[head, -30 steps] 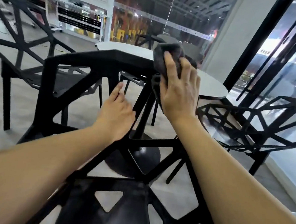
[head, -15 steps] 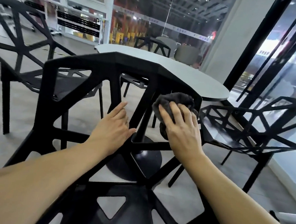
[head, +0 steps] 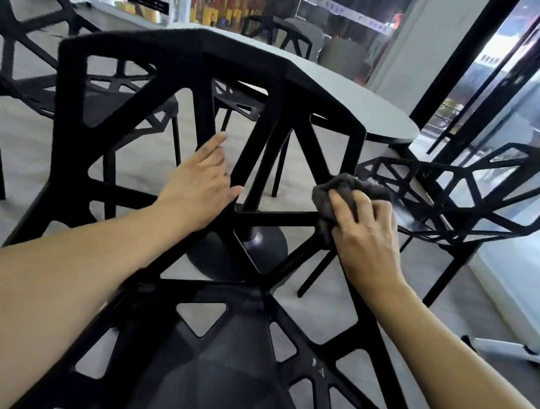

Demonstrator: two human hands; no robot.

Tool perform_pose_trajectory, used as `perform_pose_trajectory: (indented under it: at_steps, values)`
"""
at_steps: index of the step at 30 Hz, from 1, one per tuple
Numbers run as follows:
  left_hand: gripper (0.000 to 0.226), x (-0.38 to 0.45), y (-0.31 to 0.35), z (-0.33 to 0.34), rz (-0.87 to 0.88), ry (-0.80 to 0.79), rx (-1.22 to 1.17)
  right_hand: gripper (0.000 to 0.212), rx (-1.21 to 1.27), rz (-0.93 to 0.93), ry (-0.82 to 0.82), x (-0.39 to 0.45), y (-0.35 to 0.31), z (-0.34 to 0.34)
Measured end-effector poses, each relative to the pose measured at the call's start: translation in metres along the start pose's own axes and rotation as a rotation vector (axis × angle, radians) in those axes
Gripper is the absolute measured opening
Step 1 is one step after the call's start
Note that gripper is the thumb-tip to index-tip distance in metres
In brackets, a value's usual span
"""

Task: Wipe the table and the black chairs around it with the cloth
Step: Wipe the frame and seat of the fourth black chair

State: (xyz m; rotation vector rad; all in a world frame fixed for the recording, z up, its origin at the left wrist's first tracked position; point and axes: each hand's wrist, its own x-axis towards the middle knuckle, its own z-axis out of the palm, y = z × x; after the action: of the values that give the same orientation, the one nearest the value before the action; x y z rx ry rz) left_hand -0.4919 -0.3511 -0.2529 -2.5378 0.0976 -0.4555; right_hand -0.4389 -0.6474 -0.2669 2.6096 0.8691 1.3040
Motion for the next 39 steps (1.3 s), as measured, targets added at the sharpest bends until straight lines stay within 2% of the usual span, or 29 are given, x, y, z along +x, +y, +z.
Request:
perform_pose_trajectory:
  at_steps: [3,5,6,10,15,17,20,23,25,27,30,32,34,36,37,39]
  values:
    - [0.078,-0.001,0.002,0.0,-0.018,-0.027,0.007,0.043,0.091,0.298,-0.082,-0.014,-0.006,0.0]
    - [0.075,-0.001,0.002,-0.002,0.0,-0.041,0.011,0.041,0.011,0.446,-0.058,-0.007,-0.029,0.006]
    - [0.074,-0.002,0.001,-0.003,0.008,-0.043,0.019,0.044,-0.035,0.46,-0.041,-0.007,-0.045,0.009]
    - [0.063,-0.005,-0.004,-0.006,0.048,-0.059,0.081,0.058,0.081,0.195,-0.025,-0.03,-0.124,0.029]
    - [0.055,-0.004,-0.008,-0.007,0.093,-0.083,0.118,0.056,0.33,0.299,-0.086,-0.012,-0.209,0.035]
    - [0.055,-0.003,-0.007,-0.004,0.098,-0.072,0.103,0.055,0.337,0.265,-0.095,-0.011,-0.203,0.032]
    - [0.056,-0.002,-0.004,-0.002,0.067,-0.035,0.092,0.053,0.116,0.154,-0.066,-0.014,-0.154,0.029]
    - [0.054,0.0,-0.003,0.002,0.05,-0.009,0.079,0.055,-0.04,0.326,-0.132,-0.01,-0.107,0.022]
    - [0.053,0.0,-0.002,0.004,0.048,0.001,0.079,0.058,-0.019,0.474,-0.184,-0.007,-0.108,0.02]
    - [0.053,-0.001,-0.001,0.004,0.042,0.01,0.095,0.06,0.066,0.505,-0.199,-0.002,-0.128,0.019]
    - [0.053,-0.003,0.004,0.002,0.02,0.003,0.113,0.061,0.235,0.266,-0.192,-0.005,-0.153,0.016]
    - [0.054,-0.009,0.008,0.004,-0.002,-0.009,0.098,0.056,0.352,0.209,-0.198,-0.002,-0.142,0.005]
    - [0.05,-0.015,0.011,0.01,-0.024,0.057,0.076,0.048,0.382,0.285,-0.102,0.003,-0.115,-0.012]
    - [0.044,-0.019,0.015,0.02,-0.076,0.167,0.021,0.041,0.296,0.359,0.011,0.009,-0.08,-0.023]
    - [0.045,-0.022,0.018,0.026,-0.105,0.222,-0.038,0.04,0.249,0.388,0.031,0.01,-0.064,-0.021]
    - [0.06,-0.028,0.025,0.033,-0.137,0.356,-0.163,0.045,0.163,0.433,-0.015,0.006,-0.048,-0.011]
